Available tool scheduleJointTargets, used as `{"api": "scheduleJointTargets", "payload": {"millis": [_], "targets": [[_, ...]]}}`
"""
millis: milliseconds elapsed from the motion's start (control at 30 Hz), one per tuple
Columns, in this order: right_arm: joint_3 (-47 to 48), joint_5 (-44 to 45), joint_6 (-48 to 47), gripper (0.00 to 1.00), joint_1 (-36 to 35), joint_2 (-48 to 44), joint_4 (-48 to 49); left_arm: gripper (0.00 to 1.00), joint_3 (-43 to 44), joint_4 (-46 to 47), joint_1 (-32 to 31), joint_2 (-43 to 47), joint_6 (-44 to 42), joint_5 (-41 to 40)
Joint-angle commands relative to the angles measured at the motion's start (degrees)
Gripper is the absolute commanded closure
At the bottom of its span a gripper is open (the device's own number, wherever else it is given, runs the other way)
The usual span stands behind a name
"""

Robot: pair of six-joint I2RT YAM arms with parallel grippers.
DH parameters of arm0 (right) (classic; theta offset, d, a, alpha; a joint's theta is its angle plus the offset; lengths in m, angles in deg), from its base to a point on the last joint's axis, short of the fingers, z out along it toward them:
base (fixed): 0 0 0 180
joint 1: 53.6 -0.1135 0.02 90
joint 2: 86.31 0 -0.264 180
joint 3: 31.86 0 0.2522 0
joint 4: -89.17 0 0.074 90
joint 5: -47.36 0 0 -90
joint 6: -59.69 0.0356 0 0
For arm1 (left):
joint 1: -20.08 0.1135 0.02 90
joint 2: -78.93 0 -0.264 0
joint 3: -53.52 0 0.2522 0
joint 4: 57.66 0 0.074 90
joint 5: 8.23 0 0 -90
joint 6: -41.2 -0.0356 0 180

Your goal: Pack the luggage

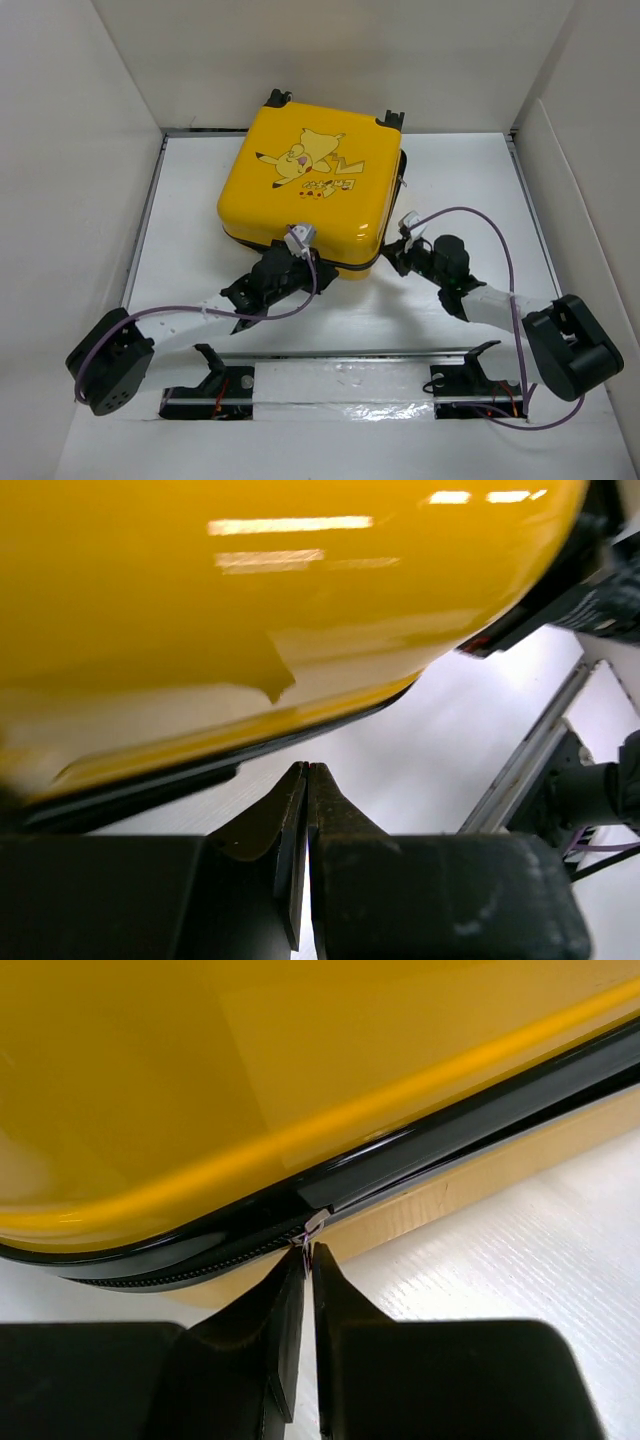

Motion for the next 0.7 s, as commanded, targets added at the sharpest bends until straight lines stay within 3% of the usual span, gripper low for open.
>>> {"api": "scheduleJointTargets", "payload": {"millis": [0, 33, 167, 233, 300, 367, 467, 600, 667], "targets": [[2.2, 0.1, -0.4, 0.86, -2.9, -1.6, 7.3, 1.00, 4.6, 5.4, -1.9, -2.4, -1.1, 0.6], [2.0, 0.5, -0.2, 0.86, -2.9, -2.3, 6.4, 1.00, 5.5, 6.3, -1.9, -2.9, -0.9, 0.3], [1.5, 2.5, -0.6, 0.65, -3.5, -4.6, 4.1, 1.00, 7.2, 6.6, -4.0, -5.3, -0.8, -0.3], [1.3, 2.4, -0.5, 0.65, -3.5, -5.1, 5.4, 1.00, 7.7, 6.5, -4.6, -6.3, -0.9, -0.4], [1.9, 1.9, -0.6, 0.69, -3.0, -4.9, 5.4, 1.00, 8.1, 6.1, -5.2, -7.0, -0.9, -0.5], [2.6, 0.9, -0.4, 0.83, -3.0, -4.6, 5.1, 1.00, 8.3, 5.7, -5.8, -7.1, -0.9, -1.0], [3.0, -0.2, 0.6, 0.96, -3.0, -3.9, 5.0, 1.00, 8.6, 6.0, -5.8, -7.8, -0.7, -1.6], [1.9, 3.4, 3.8, 1.00, -4.9, -6.2, 4.1, 1.00, 10.2, 6.3, -5.8, -9.9, -1.1, -3.9], [1.7, 7.3, 6.5, 1.00, -5.4, -8.6, -0.9, 1.00, 12.3, 5.7, -5.8, -10.8, -1.5, -8.2]]}}
